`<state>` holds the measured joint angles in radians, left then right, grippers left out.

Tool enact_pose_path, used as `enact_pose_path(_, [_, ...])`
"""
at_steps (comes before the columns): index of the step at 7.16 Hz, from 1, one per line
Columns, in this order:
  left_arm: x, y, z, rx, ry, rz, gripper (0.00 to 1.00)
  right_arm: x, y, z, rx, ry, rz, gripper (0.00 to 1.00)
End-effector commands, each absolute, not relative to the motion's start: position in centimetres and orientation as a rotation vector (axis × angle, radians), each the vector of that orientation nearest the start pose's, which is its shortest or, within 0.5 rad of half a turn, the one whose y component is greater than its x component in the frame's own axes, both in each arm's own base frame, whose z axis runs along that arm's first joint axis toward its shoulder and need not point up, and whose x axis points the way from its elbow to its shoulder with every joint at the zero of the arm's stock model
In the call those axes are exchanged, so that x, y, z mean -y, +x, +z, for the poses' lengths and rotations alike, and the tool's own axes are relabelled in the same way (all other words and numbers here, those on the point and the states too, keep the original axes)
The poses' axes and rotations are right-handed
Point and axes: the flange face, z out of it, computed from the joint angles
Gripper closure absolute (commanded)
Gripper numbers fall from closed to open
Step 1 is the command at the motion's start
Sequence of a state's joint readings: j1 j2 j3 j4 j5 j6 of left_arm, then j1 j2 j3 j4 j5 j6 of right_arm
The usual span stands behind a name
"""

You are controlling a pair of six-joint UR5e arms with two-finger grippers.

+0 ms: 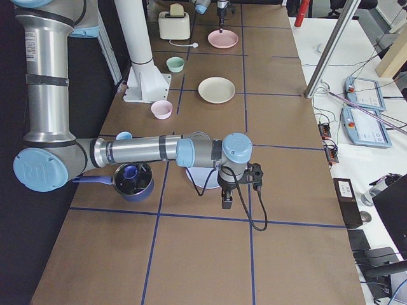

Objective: Stack three plates with pink and blue
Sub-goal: 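Reach the left gripper to the pink plate rim and grasp it, then carry the pink plate with the left gripper onto the cream plate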

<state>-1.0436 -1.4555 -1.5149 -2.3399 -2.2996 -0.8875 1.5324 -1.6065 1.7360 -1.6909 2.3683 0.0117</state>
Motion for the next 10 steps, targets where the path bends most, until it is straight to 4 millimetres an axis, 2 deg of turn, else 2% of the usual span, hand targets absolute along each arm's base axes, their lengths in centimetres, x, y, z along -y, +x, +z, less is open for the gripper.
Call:
enact_pose_path(1, [42.7,12.6,64.0,-1.004,-0.054,-0.167,0.99,48.3,4.4,60.1,0.798,-0.001,-0.035,0.0])
enact_pose_path(2, [43.4,9.8,63.1,-1.062,-0.056,-0.205,1.0,48.5,3.7,60.4,0.796,-0.014,-0.045,0.0])
enact_pose_path(3, [44.1,9.9,62.1,-1.076,-0.084,-0.215,1.0,48.6,3.6,60.8,0.799,-0.008,-0.048,0.0])
enact_pose_path(5, [51.9,13.0,53.4,-1.086,-0.101,-0.279,1.0,49.1,3.4,62.7,0.823,0.03,-0.042,0.0])
enact_pose_path(6, [54.3,16.6,48.2,-1.12,-0.136,-0.325,1.0,49.2,3.3,64.0,0.837,0.072,-0.034,0.0])
enact_pose_path(7, [55.1,21.2,44.3,-1.123,-0.167,-0.365,1.0,49.5,2.5,63.9,0.85,0.09,0.022,0.0])
enact_pose_path(8, [54.3,28.2,40.1,-1.118,-0.198,-0.393,1.0,49.8,-0.1,63.0,0.871,0.09,0.076,0.0])
enact_pose_path(9, [52.1,35.2,35.2,-1.131,-0.189,-0.407,1.0,49.9,-2.2,62.0,0.896,0.086,0.114,0.0])
enact_pose_path(10, [49.4,39.4,31.6,-1.157,-0.204,-0.401,1.0,49.9,-3.8,61.4,0.923,0.088,0.127,0.0])
